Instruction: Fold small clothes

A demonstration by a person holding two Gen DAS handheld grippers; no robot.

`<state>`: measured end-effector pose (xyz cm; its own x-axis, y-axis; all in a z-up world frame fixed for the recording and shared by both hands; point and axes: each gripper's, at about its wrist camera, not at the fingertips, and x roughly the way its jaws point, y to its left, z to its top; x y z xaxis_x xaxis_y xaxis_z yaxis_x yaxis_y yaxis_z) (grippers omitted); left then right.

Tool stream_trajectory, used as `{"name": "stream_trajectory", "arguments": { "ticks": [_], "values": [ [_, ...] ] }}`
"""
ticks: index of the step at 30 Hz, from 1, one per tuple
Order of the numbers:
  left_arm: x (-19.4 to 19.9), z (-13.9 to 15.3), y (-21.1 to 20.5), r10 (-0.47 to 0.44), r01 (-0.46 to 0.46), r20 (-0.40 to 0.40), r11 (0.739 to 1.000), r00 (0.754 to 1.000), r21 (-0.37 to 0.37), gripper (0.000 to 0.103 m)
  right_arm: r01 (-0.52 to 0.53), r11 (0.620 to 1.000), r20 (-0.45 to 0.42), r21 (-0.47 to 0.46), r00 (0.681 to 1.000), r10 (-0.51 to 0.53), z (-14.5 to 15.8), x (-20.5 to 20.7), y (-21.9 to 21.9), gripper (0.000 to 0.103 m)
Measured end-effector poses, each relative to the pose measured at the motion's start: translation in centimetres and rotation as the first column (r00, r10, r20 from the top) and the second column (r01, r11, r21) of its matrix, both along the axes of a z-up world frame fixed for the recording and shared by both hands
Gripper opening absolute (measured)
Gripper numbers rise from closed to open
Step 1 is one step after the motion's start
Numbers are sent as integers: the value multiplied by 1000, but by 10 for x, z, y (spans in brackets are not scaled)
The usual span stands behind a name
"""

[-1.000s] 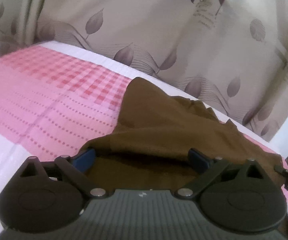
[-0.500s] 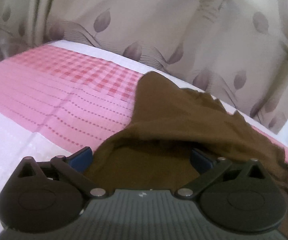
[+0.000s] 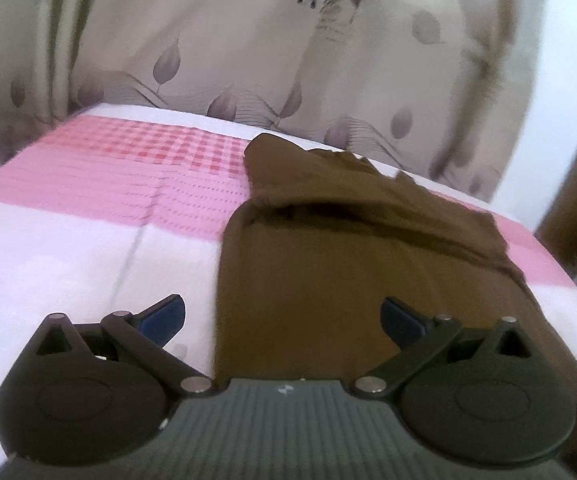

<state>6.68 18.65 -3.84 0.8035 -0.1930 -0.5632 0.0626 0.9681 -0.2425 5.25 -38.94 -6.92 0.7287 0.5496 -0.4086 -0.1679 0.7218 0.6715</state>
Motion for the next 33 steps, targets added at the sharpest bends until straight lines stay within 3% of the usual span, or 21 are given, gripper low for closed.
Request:
{"name": "stream_trajectory", "arguments": {
  "ticks": [4, 9, 14, 18, 22, 23, 24, 25, 26, 27, 28, 29, 33],
  "values": [
    [-47, -2, 10, -53, 53, -10, 998, 999, 43, 102, 19, 998, -42, -62, 999, -22, -8, -67, 7, 78],
    [-94, -15, 21, -71, 72, -32, 996, 997, 58, 102, 21, 975, -113, -221, 993, -47, -34, -96, 31, 78],
    [-107, -36, 33, -75, 79, -59, 995, 995, 56, 102, 25, 978, -139, -207, 989, -55, -64, -86, 41, 78],
    [-103, -56, 43, -51, 52, -115, 999, 992, 7, 102, 27, 981, -165, -194, 985, -59, -81, -78, 43, 78],
    [-93, -62, 32, -97, 94, -91, 995, 991, -39, 102, 19, 995, -159, -100, 987, -35, -89, -72, 42, 77],
    [-88, -65, 28, -120, 116, -86, 992, 989, -51, 102, 1, 997, -157, -80, 987, -13, -91, -72, 42, 75],
    [-82, -68, 24, -133, 128, -92, 990, 987, -54, 99, -14, 997, -154, -70, 988, 3, -91, -71, 43, 62],
    [-76, -71, 19, -151, 144, -110, 987, 982, -66, 88, -34, 997, -152, -66, 988, 23, -92, -69, 44, 42],
    [-71, -74, 16, -185, 173, -133, 980, 974, -97, 75, -50, 997, -152, -62, 988, 40, -91, -69, 45, 35],
    [-66, -76, 12, -230, 211, -176, 970, 957, -123, 33, -58, 996, -148, -67, 988, 48, -89, -71, 47, 26],
    [-64, -76, 9, -272, 252, -208, 960, 939, -119, 12, -69, 995, -140, -71, 988, 59, -86, -76, 48, 19],
    [-64, -73, 6, -305, 286, -220, 952, 927, -113, 8, -80, 994, -129, -69, 989, 71, -82, -81, 48, 16],
    [-76, -43, 6, -300, 292, -191, 954, 935, -66, 8, -73, 997, -58, -24, 996, 72, -59, -102, 41, 15]
  ]
}}
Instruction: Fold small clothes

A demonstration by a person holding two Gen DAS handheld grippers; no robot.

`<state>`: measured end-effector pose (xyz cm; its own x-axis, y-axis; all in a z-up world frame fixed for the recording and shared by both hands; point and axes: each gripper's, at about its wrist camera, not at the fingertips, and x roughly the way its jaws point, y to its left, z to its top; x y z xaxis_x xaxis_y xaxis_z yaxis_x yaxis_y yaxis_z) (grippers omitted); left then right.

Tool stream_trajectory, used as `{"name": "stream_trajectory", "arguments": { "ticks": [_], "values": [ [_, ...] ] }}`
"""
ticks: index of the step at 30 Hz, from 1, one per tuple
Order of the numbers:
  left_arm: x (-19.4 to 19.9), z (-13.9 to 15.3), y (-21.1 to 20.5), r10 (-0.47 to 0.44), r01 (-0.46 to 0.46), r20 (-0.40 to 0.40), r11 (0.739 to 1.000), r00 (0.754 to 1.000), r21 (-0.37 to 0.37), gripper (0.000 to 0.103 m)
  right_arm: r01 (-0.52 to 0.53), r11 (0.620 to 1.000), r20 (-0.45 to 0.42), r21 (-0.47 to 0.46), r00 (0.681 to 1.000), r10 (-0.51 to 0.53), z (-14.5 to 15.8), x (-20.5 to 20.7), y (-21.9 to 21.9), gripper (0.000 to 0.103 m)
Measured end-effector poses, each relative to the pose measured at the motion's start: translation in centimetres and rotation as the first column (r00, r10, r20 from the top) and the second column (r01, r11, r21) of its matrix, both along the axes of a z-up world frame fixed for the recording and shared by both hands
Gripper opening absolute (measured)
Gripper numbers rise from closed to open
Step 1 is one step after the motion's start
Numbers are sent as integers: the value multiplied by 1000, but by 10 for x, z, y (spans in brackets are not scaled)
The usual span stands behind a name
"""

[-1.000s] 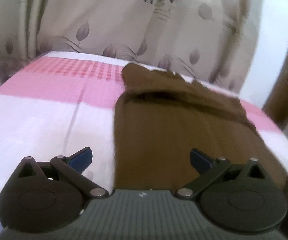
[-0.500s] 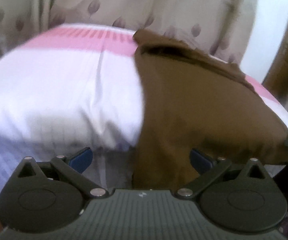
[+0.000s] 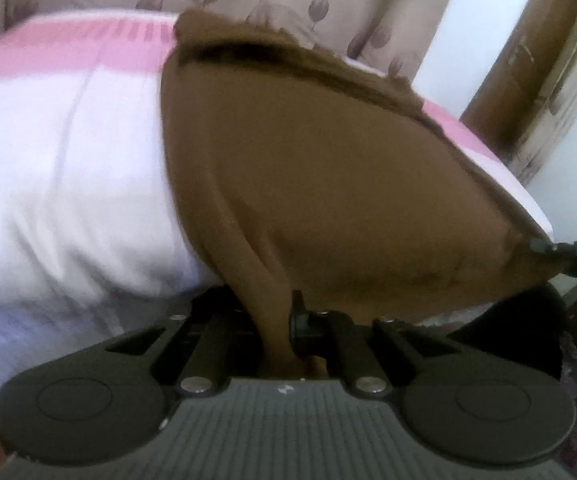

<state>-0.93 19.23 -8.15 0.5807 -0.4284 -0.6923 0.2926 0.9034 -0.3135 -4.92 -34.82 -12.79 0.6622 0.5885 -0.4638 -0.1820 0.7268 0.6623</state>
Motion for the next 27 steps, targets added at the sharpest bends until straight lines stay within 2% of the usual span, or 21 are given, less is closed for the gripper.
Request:
{"name": "stream_trajectory", "arguments": {
  "ticks": [3, 6, 12, 20, 27],
  "values": [
    [-6, 26, 5, 18, -16, 42, 999, 999, -38, 8, 35, 996, 53, 81, 998, -39, 18, -12, -11, 14],
    [-5, 45, 10, 56, -48, 70, 993, 996, -111, 8, 54, 984, 87, 169, 994, -69, 32, -16, -20, 14],
    [7, 71, 4, 127, -97, 140, 974, 982, -203, 8, 51, 957, 132, 286, 987, -92, 54, 1, -26, 14],
    [43, 99, 6, 235, -177, 183, 941, 954, -288, 8, 62, 937, 178, 343, 975, -130, 83, 46, -33, 14],
    [108, 119, 5, 280, -208, 200, 925, 939, -318, 8, 87, 947, 201, 308, 967, -154, 104, 118, -38, 14]
  ]
}}
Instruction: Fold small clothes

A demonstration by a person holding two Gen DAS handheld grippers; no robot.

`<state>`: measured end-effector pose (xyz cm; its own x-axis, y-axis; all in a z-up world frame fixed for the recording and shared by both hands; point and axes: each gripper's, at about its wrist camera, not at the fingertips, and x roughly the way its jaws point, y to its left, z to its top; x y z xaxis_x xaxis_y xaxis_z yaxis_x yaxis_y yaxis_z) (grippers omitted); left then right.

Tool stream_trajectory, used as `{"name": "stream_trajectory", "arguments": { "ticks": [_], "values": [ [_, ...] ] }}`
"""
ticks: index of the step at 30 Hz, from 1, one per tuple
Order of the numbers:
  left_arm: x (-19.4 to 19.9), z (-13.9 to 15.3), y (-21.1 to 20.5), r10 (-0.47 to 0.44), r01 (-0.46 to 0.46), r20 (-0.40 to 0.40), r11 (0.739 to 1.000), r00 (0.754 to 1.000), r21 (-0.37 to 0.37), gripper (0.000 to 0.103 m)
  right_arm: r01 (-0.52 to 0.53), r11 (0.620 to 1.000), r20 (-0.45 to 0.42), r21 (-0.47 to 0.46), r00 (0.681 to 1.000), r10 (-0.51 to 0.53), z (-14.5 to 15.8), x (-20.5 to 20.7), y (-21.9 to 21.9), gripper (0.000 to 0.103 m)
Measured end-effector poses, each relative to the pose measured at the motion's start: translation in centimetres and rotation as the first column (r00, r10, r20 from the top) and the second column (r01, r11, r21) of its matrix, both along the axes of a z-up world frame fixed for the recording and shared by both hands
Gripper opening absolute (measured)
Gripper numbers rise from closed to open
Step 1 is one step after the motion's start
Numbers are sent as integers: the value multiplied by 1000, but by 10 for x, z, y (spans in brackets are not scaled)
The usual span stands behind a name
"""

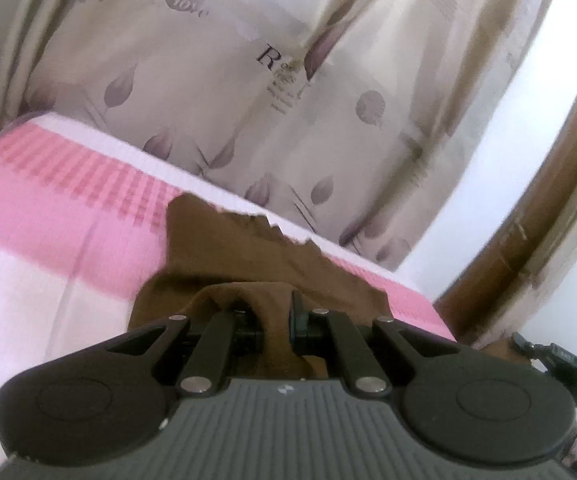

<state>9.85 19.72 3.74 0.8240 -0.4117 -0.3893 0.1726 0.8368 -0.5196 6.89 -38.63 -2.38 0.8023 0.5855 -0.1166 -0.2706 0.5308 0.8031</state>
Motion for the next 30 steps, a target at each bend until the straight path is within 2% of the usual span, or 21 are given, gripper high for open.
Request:
{"name": "stream_trajectory", "arguments": {
  "ticks": [7, 16, 20, 26, 28, 29, 30],
  "values": [
    [67, -5, -1, 67, -68, -36, 998, 997, -3, 8, 38, 999, -67, -14, 997, -39, -8, 82, -9, 14],
    [145, -36, 6, 133, -136, -134, 991, 982, -12, 8, 113, 994, -152, -9, 982, -113, -33, 165, -21, 14],
    [150, -44, 9, 142, -146, -150, 989, 978, -17, 8, 61, 998, -186, 25, 981, -55, -48, 177, -15, 16],
    [133, -45, 10, 141, -145, -142, 989, 980, -20, 8, -53, 996, -232, -68, 972, 36, -55, 196, 29, 16],
    [128, -45, 9, 143, -146, -135, 989, 980, -16, 8, -73, 996, -275, -56, 960, 55, -58, 209, 42, 17],
    [125, -44, 8, 144, -146, -133, 989, 981, -11, 8, -80, 995, -293, -51, 954, 62, -58, 215, 50, 21],
    [123, -44, 8, 141, -143, -129, 990, 981, -9, 8, -84, 994, -302, -72, 951, 59, -56, 221, 59, 36]
  ]
}}
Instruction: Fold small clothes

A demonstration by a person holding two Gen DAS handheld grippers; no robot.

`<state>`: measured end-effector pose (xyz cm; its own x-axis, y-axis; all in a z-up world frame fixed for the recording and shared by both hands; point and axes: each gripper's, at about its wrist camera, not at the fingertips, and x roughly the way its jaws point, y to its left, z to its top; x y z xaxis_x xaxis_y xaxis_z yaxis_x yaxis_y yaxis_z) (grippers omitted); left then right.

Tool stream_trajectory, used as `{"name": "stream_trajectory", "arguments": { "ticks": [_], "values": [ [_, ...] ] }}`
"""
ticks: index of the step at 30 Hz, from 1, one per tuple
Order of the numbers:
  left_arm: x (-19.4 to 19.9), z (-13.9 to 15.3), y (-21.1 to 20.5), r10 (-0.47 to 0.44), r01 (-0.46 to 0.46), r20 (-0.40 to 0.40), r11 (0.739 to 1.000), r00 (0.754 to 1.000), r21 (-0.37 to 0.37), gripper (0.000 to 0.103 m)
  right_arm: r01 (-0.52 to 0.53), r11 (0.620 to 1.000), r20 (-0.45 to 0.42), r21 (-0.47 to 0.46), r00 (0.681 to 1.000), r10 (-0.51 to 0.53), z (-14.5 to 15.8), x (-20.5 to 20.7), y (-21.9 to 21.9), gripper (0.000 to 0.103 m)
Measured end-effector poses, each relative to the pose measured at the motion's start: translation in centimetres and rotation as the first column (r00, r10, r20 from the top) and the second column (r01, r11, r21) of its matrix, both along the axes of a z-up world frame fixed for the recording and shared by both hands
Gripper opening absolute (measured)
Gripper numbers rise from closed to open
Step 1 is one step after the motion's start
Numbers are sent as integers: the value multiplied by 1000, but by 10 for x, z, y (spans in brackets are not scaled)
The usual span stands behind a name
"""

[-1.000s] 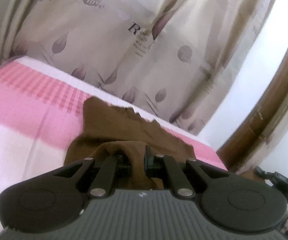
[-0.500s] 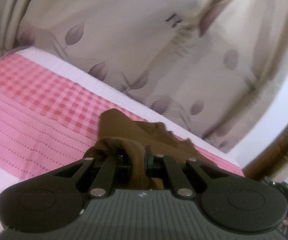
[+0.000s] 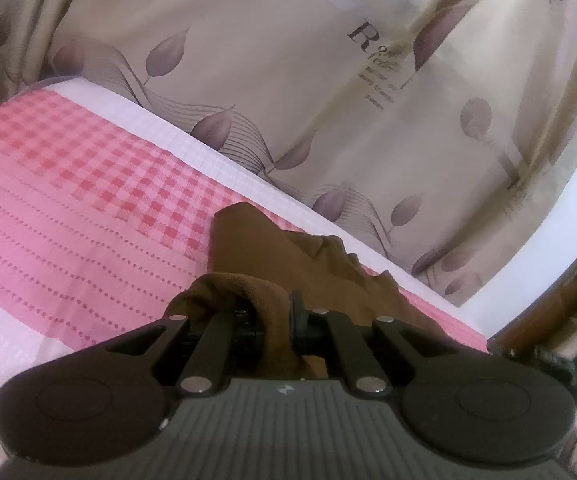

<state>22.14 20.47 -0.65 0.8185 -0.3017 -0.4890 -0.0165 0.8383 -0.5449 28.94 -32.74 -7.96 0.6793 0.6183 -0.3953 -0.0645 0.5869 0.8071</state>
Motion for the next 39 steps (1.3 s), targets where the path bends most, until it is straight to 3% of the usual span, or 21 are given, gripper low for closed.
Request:
{"name": "stream_trajectory", "arguments": {
  "ticks": [1, 3, 9, 11, 12, 13, 14, 16, 21, 25, 30, 32, 33, 34, 35, 36, 37, 39],
  "values": [
    [-3, 1, -1, -4, 4, 6, 1000, 1000, 6, 8, 1, 999, -8, -51, 1000, -1, 4, 5, 11, 60],
    [-8, 3, -4, -6, 6, 15, 1000, 1000, 23, 8, 11, 987, -20, -161, 1000, -15, 12, 11, 32, 89],
    [-21, 9, -9, -24, 23, 34, 999, 999, 31, 8, 2, 877, -99, -481, 994, -56, 13, 31, 92, 89],
    [-25, 10, -11, -33, 31, 36, 999, 999, 39, 8, 1, 854, -111, -520, 991, -69, 7, 34, 99, 87],
    [-26, 10, -12, -36, 34, 36, 998, 999, 43, 8, -5, 852, -114, -523, 991, -64, 4, 35, 100, 68],
    [-28, 9, -12, -40, 39, 34, 998, 999, 43, 8, -6, 853, -119, -521, 991, -66, 1, 35, 99, 26],
    [-29, 9, -11, -43, 42, 31, 998, 999, 37, 8, 0, 861, -124, -508, 990, -74, -1, 33, 94, 14],
    [-31, 10, -9, -46, 45, 36, 999, 998, 28, 8, 45, 905, -87, -423, 992, -90, 0, 23, 75, 13],
    [-25, 18, -5, -44, 44, 50, 999, 998, 2, 8, 148, 963, 4, -226, 989, -151, 11, -11, 29, 11],
    [-10, 30, -9, -36, 37, 70, 999, 997, -14, 8, 217, 964, 57, -154, 976, -210, 29, -24, 8, 11],
    [24, 36, -22, -18, 19, 71, 1000, 997, -21, 9, 267, 952, 44, -150, 964, -264, 35, 2, -4, 11],
    [40, 34, -24, -5, 8, 57, 998, 998, -56, 18, 299, 942, 26, -152, 954, -299, 29, 16, -6, 11],
    [45, 31, -23, -3, 8, 58, 997, 998, -82, 34, 310, 940, 12, -144, 950, -312, 24, 22, -8, 11],
    [52, 28, -21, 3, 2, 55, 995, 998, -98, 60, 320, 937, -4, -137, 946, -324, 17, 28, -9, 11],
    [58, 27, -21, 19, -14, 44, 995, 999, -98, 75, 328, 935, -15, -134, 943, -333, 11, 32, -9, 11],
    [60, 26, -20, 57, -52, 50, 994, 997, -93, 97, 331, 934, -25, -135, 941, -337, 5, 36, -9, 12],
    [58, 27, -18, 101, -93, 88, 992, 991, -89, 102, 333, 934, -33, -132, 940, -339, -1, 40, -9, 13],
    [58, 32, -16, 133, -125, 156, 990, 979, -57, 103, 340, 931, -36, -136, 937, -347, -10, 42, -7, 14]
  ]
}}
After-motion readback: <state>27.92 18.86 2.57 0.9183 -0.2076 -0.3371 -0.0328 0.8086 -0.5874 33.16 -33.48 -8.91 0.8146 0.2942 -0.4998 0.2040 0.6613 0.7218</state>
